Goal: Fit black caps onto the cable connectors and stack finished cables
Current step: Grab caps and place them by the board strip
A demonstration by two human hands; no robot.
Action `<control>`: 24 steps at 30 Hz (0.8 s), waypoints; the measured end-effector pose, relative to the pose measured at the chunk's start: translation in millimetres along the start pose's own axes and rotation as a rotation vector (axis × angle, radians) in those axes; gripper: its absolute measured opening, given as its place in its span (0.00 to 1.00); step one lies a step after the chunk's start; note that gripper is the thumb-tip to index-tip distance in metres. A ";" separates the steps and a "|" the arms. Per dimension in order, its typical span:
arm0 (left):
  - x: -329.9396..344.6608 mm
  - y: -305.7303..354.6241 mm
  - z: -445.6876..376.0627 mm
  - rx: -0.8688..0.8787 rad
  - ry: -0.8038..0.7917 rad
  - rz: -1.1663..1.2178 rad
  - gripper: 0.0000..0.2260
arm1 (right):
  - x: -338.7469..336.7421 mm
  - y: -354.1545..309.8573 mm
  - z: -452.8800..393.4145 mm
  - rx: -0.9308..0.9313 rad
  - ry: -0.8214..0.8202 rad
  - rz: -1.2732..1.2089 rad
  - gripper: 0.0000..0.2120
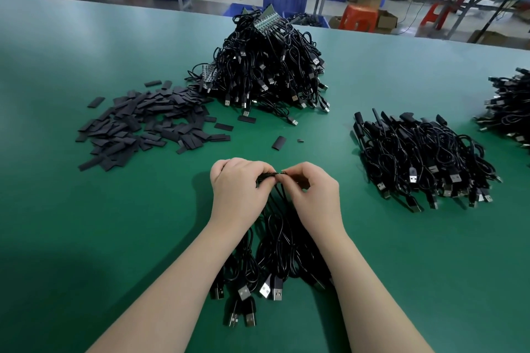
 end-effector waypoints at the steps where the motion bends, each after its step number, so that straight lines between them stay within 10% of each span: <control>1: 0.0 -0.9 0.5 0.002 0.005 -0.001 0.01 | -0.3 0.2 -0.4 0.003 -0.001 -0.007 0.07; 24: 1.7 -3.5 -2.4 -0.032 0.064 0.092 0.03 | 7.2 -8.0 5.7 -0.034 0.095 0.135 0.06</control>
Point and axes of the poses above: each hand's wrist, its own z-axis away from the middle knuckle, its own x-axis out of the palm, y = z × x, the point moved 1 cm from there along -z, towards the middle knuckle, and after that the axes turned 8 degrees about z, right-handed, at the moved point
